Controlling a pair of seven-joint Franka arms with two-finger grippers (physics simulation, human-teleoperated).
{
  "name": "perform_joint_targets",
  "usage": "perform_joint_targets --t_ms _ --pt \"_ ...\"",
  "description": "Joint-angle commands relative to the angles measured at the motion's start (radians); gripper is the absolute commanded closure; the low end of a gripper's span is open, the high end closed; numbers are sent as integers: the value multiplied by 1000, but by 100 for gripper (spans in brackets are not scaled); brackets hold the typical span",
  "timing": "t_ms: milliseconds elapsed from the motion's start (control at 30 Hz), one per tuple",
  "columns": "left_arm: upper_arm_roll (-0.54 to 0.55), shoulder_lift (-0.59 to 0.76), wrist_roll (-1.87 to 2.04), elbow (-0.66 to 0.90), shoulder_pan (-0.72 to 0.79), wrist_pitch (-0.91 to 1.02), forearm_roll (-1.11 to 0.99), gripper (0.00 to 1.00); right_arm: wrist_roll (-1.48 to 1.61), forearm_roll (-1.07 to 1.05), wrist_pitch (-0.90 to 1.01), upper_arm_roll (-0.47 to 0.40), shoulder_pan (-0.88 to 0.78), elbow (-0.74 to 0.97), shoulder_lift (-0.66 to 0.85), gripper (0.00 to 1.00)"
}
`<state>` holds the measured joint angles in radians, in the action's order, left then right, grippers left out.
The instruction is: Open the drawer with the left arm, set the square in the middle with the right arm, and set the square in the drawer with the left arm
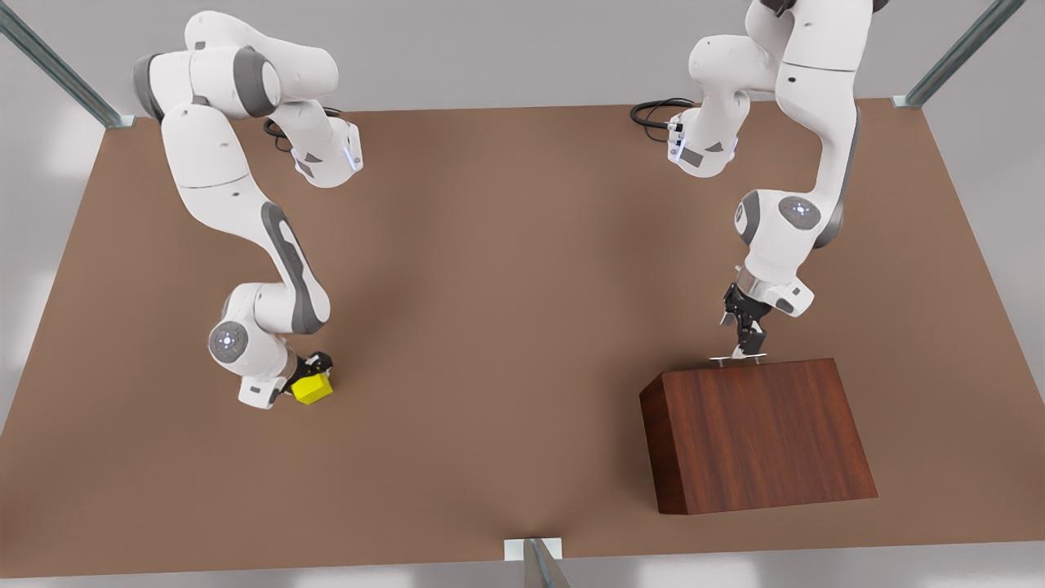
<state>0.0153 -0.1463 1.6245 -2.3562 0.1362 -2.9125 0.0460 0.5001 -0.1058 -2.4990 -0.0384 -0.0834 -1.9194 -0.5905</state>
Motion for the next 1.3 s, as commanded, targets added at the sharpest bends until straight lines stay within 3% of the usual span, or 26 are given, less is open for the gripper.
perform_joint_targets --t_ms 0,67,167,367,500,667,933,1100,1200,1233,1267 --pt "0 -4 0 0 0 -2 0 0 2 0 0 0 -1 0 0 0" --pt "0 -15 0 2 -1 -11 0 0 2 2 0 -2 -2 0 0 19" --pt "-2 -35 0 6 -1 -22 0 0 2 0 -1 -2 -2 0 -3 32" --pt "-2 -50 0 6 -1 -14 0 0 -2 2 5 -2 -4 3 0 35" --pt "-2 -39 0 5 -1 19 -2 0 -93 5 15 2 -62 -7 60 35" --pt "0 13 2 -3 -1 144 -2 0 -671 -2 72 -2 -370 37 107 34" --pt "0 85 32 -61 2 205 -2 0 -1525 -40 175 -6 -708 648 -293 34" --pt "0 109 37 -106 2 214 -2 0 -1779 -43 167 -58 -820 677 -357 33" --pt "0 131 49 -130 11 217 -2 0 -1782 -43 169 -58 -826 709 -382 28" --pt "0 136 63 -141 20 217 -2 0 -1781 -43 172 -58 -826 708 -382 19" --pt "0 154 66 -160 26 217 -2 0 -1779 -43 169 -58 -826 703 -384 0"
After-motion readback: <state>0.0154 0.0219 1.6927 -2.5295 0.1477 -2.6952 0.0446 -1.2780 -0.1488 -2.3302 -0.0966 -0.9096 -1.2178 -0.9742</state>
